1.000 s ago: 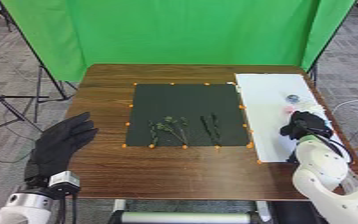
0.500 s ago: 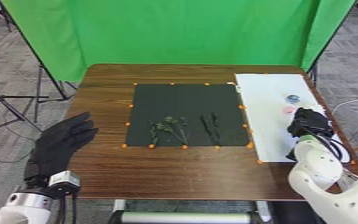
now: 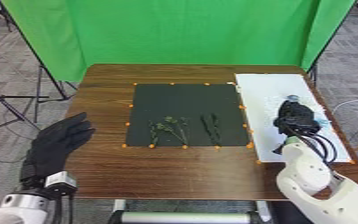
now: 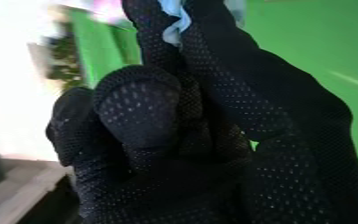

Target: Arrange flowers

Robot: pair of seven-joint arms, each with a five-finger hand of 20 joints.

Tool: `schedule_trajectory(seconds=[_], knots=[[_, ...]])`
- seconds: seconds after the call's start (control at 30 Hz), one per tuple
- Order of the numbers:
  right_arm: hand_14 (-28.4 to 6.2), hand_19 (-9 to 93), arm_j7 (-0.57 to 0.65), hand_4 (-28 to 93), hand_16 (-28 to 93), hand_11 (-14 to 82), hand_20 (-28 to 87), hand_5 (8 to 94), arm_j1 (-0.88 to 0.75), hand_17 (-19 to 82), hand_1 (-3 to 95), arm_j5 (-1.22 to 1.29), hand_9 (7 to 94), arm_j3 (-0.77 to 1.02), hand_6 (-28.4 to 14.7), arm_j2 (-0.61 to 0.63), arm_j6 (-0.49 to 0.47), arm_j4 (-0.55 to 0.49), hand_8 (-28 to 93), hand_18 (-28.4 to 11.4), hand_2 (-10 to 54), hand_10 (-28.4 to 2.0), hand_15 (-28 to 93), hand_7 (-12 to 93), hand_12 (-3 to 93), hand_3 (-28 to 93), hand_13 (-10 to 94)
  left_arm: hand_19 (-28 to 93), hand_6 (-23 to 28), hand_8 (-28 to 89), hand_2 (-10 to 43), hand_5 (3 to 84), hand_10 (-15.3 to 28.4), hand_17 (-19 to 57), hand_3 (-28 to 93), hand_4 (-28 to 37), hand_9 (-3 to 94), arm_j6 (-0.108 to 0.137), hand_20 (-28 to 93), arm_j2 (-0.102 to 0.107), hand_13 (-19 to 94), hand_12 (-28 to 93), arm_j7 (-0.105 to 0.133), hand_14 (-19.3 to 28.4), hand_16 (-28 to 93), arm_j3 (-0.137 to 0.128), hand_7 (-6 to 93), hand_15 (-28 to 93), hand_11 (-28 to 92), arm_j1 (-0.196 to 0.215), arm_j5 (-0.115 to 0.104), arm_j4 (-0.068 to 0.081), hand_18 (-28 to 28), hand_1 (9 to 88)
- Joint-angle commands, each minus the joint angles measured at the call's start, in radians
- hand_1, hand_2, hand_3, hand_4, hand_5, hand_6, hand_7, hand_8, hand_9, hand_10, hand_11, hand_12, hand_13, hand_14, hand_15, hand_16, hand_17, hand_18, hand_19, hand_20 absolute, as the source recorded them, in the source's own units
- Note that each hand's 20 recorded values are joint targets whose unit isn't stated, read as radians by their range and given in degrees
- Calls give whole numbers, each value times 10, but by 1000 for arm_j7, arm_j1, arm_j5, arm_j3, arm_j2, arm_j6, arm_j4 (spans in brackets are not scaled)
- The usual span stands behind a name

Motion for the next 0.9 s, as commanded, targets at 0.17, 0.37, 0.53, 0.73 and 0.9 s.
schedule_trajectory(seconds=[0.17, 0.37, 0.53, 0.73, 0.9], knots=[[-40, 932, -188, -283, 229, 171, 342, 817, 313, 601, 575, 68, 926, -281, -18, -172, 0, -105, 63, -158, -95, -81, 657, 218, 328, 766, 858, 595, 118, -102, 48, 421, 210, -100, 818, -207, 365, 29, 54, -7, 225, 97, -2, 268, -137, -24, 176, 608, 336, 59, -19, 0, 217, 267], [-40, 932, -281, -283, 234, 174, 365, 812, 351, 591, 572, 56, 922, -385, -17, -322, -26, -65, 65, -156, -95, -81, 665, 220, 331, 766, 852, 599, 119, -101, 48, 423, 216, -98, 818, -208, 369, 30, 57, -13, 234, 102, -35, 272, -134, -1, 179, 621, 350, 26, 22, 9, 219, 267], [-39, 932, -354, -283, 235, 177, 375, 809, 335, 584, 567, 56, 918, -394, -14, -444, -43, 22, 63, -154, -95, -77, 670, 224, 334, 770, 846, 604, 122, -103, 47, 427, 217, -97, 818, -207, 373, 41, 60, 5, 242, 106, -24, 274, -135, 5, 184, 632, 365, 6, 18, 24, 219, 267], [-37, 932, -335, -283, 234, 181, 383, 808, 335, 583, 561, 35, 918, -430, -12, -547, -82, 137, 58, -154, -95, -75, 674, 230, 333, 775, 844, 604, 123, -104, 47, 427, 216, -96, 819, -207, 373, 19, 61, -16, 240, 102, -69, 273, -138, 37, 184, 632, 363, -55, 39, 52, 219, 267], [-38, 932, -277, -283, 235, 183, 390, 805, 349, 580, 558, 52, 917, -439, -11, -601, -103, 188, 55, -153, -95, -76, 677, 232, 334, 780, 842, 604, 123, -103, 46, 428, 221, -97, 820, -207, 378, 20, 63, -5, 250, 108, -80, 277, -136, 70, 186, 644, 377, -131, 46, 72, 219, 267]])
